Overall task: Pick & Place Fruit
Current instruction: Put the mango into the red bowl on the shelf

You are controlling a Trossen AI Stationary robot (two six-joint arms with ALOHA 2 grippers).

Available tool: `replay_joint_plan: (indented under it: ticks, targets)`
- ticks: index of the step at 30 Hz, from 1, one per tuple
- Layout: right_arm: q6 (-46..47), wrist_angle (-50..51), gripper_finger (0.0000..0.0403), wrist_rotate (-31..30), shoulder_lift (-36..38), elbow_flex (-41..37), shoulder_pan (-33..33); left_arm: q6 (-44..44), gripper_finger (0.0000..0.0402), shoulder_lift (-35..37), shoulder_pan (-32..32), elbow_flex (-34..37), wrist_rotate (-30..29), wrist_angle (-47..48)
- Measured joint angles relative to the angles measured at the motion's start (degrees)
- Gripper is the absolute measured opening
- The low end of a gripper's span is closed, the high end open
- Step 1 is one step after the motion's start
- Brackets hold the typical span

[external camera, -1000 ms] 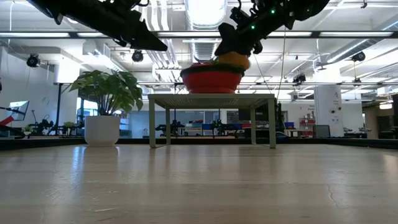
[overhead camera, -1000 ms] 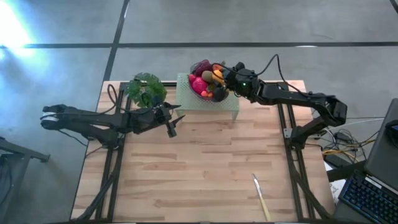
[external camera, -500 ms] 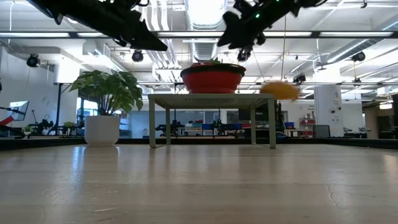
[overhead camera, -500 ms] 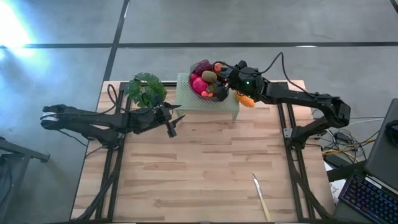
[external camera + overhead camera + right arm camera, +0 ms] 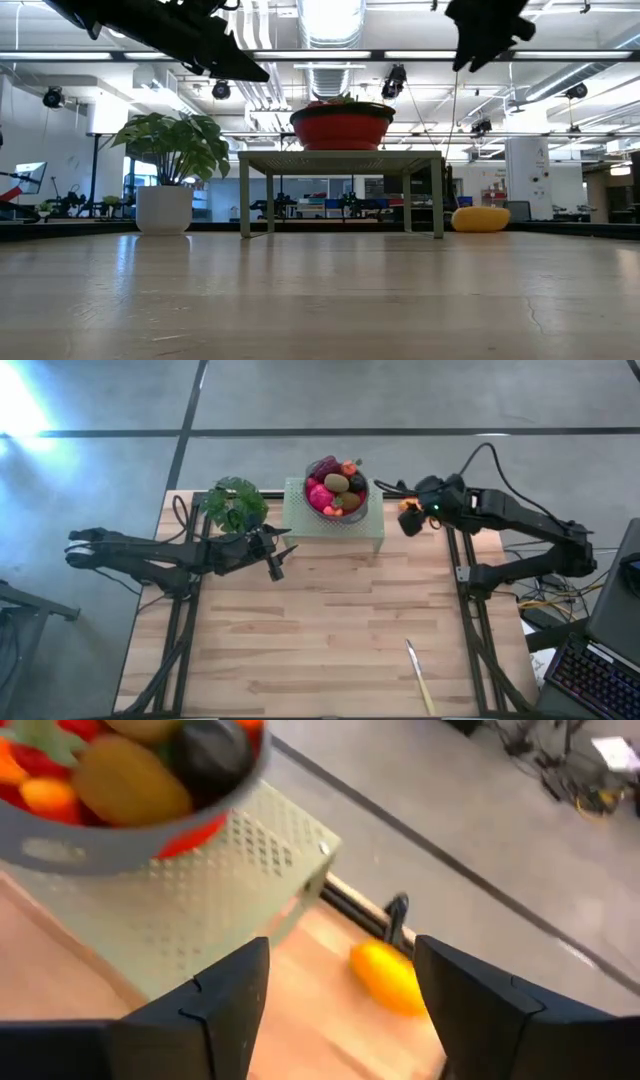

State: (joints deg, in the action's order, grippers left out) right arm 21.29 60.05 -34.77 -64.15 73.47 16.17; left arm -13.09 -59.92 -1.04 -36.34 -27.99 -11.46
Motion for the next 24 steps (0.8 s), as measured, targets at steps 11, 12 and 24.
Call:
replay_joint_plan:
  ticks: [11,12,24]
  targets:
    - [3.8,1.3,0.0245,1.0,-0.2,-7.3,12.2,0.0,0.0222,0.0,0.0,0.0,0.0,0.0]
    - [4.1,1.7,0.0246,1.5,-1.0,-7.5,14.1,0.0,0.0222,0.0,0.0,0.0,0.0,0.0]
    - [11.8,0.6,0.0232,14.8,-11.8,-8.1,32.7,0.0,0.0222,0.0,0.0,0.0,0.0,0.0]
